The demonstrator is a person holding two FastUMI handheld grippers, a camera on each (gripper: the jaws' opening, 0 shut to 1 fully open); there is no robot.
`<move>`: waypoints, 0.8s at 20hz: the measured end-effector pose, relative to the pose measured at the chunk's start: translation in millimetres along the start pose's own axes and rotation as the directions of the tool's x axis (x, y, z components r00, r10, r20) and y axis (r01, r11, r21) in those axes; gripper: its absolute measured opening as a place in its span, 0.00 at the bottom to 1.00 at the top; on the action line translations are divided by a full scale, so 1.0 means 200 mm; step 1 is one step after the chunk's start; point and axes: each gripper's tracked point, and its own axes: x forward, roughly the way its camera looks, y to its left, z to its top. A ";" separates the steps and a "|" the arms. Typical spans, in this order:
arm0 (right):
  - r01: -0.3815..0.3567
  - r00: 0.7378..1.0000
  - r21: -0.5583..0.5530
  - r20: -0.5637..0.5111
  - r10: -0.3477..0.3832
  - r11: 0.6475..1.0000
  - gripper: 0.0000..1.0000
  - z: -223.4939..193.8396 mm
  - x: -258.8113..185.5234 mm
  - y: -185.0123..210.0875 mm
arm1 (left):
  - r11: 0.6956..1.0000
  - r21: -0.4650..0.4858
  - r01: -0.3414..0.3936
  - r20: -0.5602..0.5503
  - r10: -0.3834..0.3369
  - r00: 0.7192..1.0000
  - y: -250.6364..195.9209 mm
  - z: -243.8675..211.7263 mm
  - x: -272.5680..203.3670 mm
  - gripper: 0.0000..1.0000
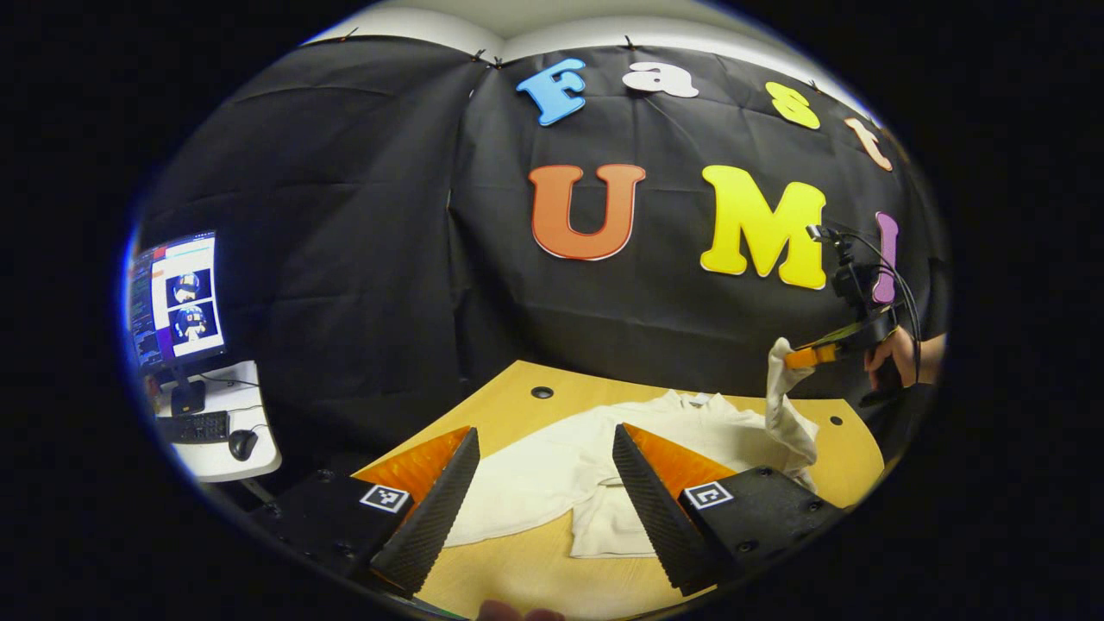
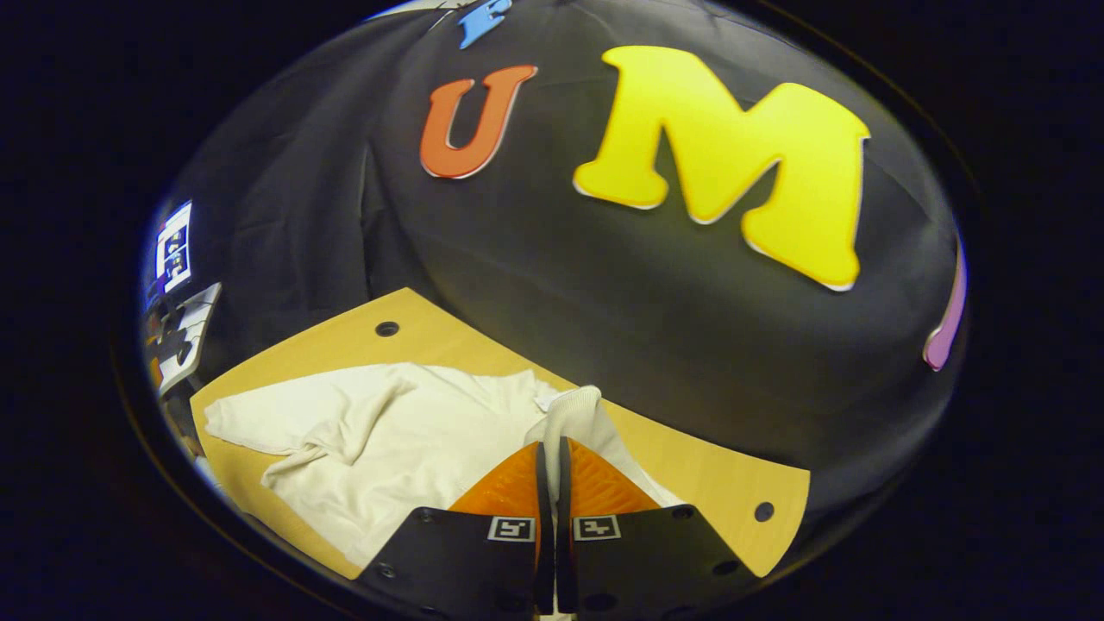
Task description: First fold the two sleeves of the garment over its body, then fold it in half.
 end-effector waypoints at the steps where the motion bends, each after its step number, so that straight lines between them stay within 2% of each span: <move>1: -0.024 1.000 -0.027 -0.010 0.023 0.999 0.01 0.01 0.08 0.08 | 1.000 -0.007 -0.017 -0.007 0.016 1.000 0.04 -0.02 -0.01 0.99; 5: -0.101 0.994 -0.123 -0.057 0.095 0.987 0.00 0.00 0.35 0.39 | 0.997 -0.027 -0.066 -0.036 0.065 0.997 0.15 -0.08 -0.04 0.99; 7: -0.125 0.990 -0.136 -0.088 0.114 0.983 0.02 -0.04 0.49 0.51 | 0.996 -0.025 -0.083 -0.047 0.082 0.996 0.21 -0.10 -0.06 0.99; 10: -0.135 0.985 -0.134 -0.125 0.119 0.982 0.01 -0.11 0.69 0.65 | 0.995 -0.017 -0.101 -0.065 0.100 0.993 0.27 -0.13 -0.08 0.99; 12: -0.111 0.986 -0.155 -0.144 0.088 0.982 0.04 -0.15 0.82 0.68 | 0.994 -0.004 -0.110 -0.074 0.110 0.991 0.30 -0.14 -0.09 0.99; 14: -0.107 0.984 -0.146 -0.158 0.084 0.983 0.02 -0.19 0.89 0.73 | 0.993 0.010 -0.118 -0.080 0.118 0.990 0.33 -0.14 -0.10 0.99; 16: -0.103 0.984 -0.129 -0.155 0.082 0.986 0.06 -0.20 0.94 0.78 | 0.992 0.022 -0.128 -0.079 0.129 0.989 0.35 -0.15 -0.10 0.99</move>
